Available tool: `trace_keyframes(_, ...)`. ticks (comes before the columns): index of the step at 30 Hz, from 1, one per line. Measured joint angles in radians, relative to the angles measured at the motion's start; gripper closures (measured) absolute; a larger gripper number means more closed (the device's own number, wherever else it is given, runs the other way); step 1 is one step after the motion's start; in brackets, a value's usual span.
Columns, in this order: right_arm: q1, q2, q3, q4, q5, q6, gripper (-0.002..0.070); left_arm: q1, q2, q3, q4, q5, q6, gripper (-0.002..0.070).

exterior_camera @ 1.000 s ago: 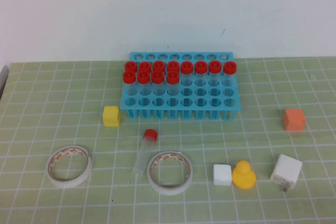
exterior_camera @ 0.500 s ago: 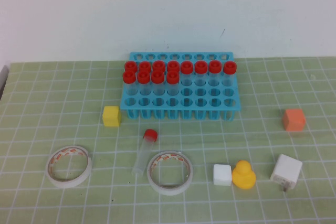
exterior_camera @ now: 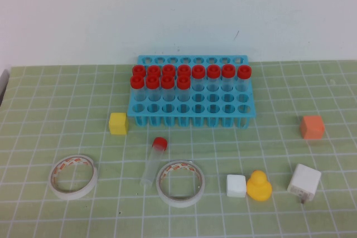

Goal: Place the test tubes

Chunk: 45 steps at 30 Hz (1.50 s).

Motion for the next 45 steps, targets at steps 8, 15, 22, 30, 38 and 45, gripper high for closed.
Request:
trace_keyframes(8, 0.0, 0.0, 0.0, 0.0, 0.0, 0.0, 0.0678, 0.0, 0.0, 0.0, 0.002, 0.0, 0.003, 0.0676)
trace_keyframes(15, 0.0, 0.0, 0.0, 0.0, -0.018, 0.0, 0.0678, 0.0, 0.0, 0.002, 0.012, -0.06, 0.009, 0.0677)
trace_keyframes(22, 0.0, 0.0, 0.013, 0.001, -0.266, 0.0, 0.0678, 0.0, 0.0, 0.002, 0.014, -0.354, 0.015, 0.0676)
trace_keyframes(30, 0.0, 0.0, 0.013, 0.002, -0.634, -0.009, 0.0678, 0.0, 0.0, 0.002, 0.014, -0.675, 0.021, 0.0676)
trace_keyframes(38, 0.0, 0.0, 0.013, 0.002, -0.641, -0.116, 0.0678, 0.0, 0.0, 0.002, 0.014, -0.705, 0.023, 0.0676)
trace_keyframes(45, 0.0, 0.0, 0.013, 0.007, -0.645, -0.108, 0.0678, 0.0, 0.0, 0.002, 0.014, -0.718, 0.019, 0.0677)
